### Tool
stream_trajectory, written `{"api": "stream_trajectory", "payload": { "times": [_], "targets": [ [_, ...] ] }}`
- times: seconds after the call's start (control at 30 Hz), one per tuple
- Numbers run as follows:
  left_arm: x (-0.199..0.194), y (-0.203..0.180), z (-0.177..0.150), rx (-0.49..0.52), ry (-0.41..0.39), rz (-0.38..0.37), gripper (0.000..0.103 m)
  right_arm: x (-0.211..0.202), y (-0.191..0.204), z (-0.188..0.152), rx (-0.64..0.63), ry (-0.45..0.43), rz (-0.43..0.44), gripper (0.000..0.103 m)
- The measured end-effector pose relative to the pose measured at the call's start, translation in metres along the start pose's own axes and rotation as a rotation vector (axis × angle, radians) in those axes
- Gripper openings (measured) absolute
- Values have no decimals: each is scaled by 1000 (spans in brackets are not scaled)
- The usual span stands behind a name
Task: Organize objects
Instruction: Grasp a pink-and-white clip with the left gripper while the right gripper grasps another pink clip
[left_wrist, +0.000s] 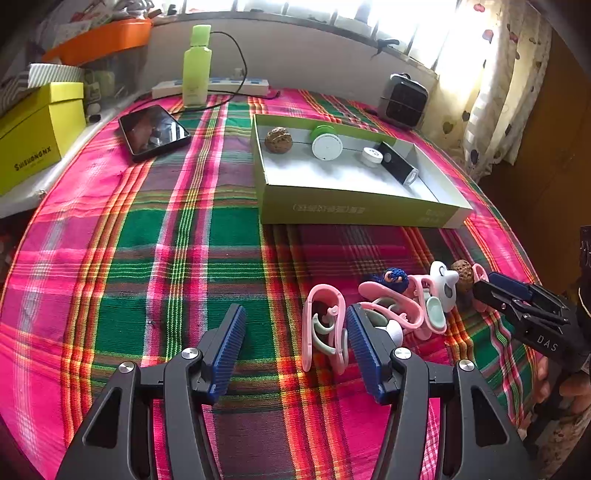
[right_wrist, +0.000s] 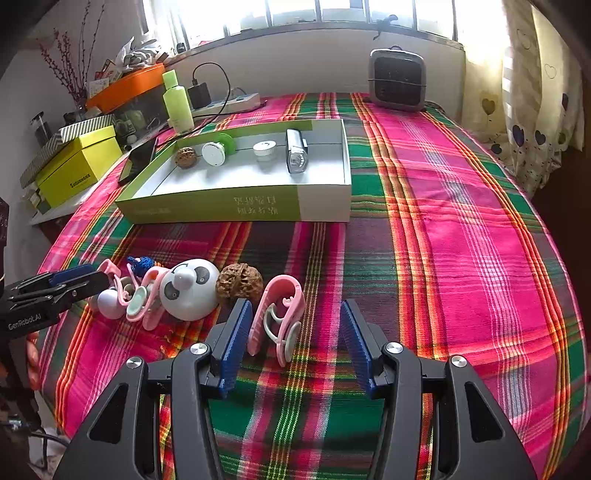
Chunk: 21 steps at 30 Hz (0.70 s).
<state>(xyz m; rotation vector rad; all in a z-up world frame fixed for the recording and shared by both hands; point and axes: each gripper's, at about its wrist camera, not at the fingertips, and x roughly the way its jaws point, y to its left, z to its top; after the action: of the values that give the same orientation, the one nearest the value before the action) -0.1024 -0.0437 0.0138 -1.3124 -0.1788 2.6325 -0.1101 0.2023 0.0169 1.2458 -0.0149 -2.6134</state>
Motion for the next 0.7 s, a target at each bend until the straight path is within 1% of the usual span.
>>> {"api": "stream_trajectory", "payload": {
  "times": [0.17, 0.23, 0.47, 0.6, 0.7],
  "targets": [
    [3, -7, -1, 41, -3, 59, 56, 5, 8, -2, -55, 4, -53, 51],
    [3, -9, -2, 48, -5, 77, 56, 5, 8, -1, -59, 6, -56, 51],
    [6, -11, 0, 61, -12, 106, 56, 7, 9, -1, -71, -3, -86, 51],
    [6, -12, 0, 57, -15, 114, 56, 6, 8, -1, -75, -5, -87, 51],
    [6, -12, 0, 53, -16, 130, 51, 6, 8, -2, -74, -7, -90, 48]
  ]
}}
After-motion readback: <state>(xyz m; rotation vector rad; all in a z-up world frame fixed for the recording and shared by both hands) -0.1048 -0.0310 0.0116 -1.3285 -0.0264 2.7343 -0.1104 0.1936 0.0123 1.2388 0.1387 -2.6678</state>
